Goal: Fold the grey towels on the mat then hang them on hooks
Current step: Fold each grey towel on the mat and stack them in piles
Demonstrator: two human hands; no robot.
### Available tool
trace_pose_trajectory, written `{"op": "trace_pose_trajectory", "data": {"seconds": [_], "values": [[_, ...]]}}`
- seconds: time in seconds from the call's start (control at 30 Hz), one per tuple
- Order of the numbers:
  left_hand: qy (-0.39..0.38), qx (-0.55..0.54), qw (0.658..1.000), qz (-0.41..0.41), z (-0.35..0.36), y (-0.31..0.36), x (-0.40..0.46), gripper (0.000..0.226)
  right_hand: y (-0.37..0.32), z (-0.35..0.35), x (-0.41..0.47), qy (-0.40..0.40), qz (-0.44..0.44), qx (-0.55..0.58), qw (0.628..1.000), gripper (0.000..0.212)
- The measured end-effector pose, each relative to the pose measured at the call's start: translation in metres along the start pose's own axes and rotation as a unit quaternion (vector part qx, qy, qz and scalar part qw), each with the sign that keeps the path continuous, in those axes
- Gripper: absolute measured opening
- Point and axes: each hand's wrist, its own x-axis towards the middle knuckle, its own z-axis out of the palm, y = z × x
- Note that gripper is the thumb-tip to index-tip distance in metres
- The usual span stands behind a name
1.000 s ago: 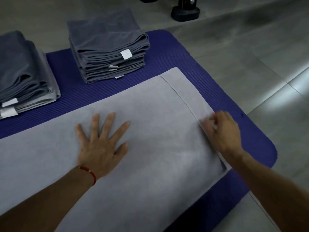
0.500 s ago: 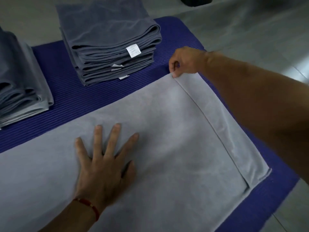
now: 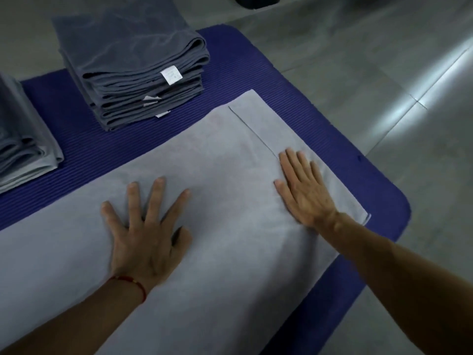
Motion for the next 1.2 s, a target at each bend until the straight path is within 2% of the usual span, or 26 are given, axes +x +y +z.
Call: {"op": "trace_pose_trajectory", "data": {"seconds": [0.13, 0.27, 0.37, 0.43, 0.57, 0.67, 0.8, 0.97, 1.07, 1.13, 1.2], "values": [[0.016, -0.02, 0.999, -0.025, 0.01, 0.0, -0.002, 0.069, -0.012, 0.016, -0.081, 0.007, 0.126, 0.023, 0.992, 0.074], [0.012, -0.042, 0.997, -0.07, 0.017, 0.001, -0.006, 0.063, -0.062, 0.027, -0.146, -0.027, 0.21, 0.051, 0.976, 0.073], [0.005, -0.075, 0.996, -0.057, 0.022, -0.019, -0.049, 0.062, -0.121, 0.037, -0.179, -0.045, 0.214, 0.041, 0.975, 0.084], [0.012, -0.072, 0.996, -0.043, 0.032, -0.045, -0.105, 0.061, -0.168, 0.044, -0.197, -0.055, 0.146, 0.036, 0.987, 0.09], [0.001, -0.095, 0.993, -0.075, 0.047, -0.115, -0.227, 0.057, -0.277, 0.058, -0.227, -0.038, -0.074, 0.039, 0.996, 0.085], [-0.016, -0.104, 0.982, -0.159, 0.059, -0.172, -0.307, 0.056, -0.352, 0.065, -0.249, -0.055, -0.232, 0.053, 0.97, 0.081], [-0.051, -0.108, 0.952, -0.281, 0.068, -0.242, -0.377, 0.057, -0.423, 0.073, -0.288, -0.1, -0.39, 0.08, 0.912, 0.076], [-0.078, -0.179, 0.91, -0.365, 0.064, -0.317, -0.391, 0.064, -0.476, 0.085, -0.345, -0.157, -0.493, 0.055, 0.854, 0.072], [-0.046, -0.305, 0.856, -0.415, 0.048, -0.348, -0.368, 0.07, -0.503, 0.094, -0.367, -0.157, -0.547, 0.005, 0.822, 0.066], [0.001, -0.374, 0.821, -0.431, 0.039, -0.36, -0.346, 0.05, -0.517, 0.096, -0.382, -0.144, -0.579, -0.013, 0.802, 0.059], [0.029, -0.399, 0.803, -0.441, 0.032, -0.37, -0.328, 0.035, -0.526, 0.097, -0.397, -0.146, -0.583, -0.009, 0.799, 0.052]]}}
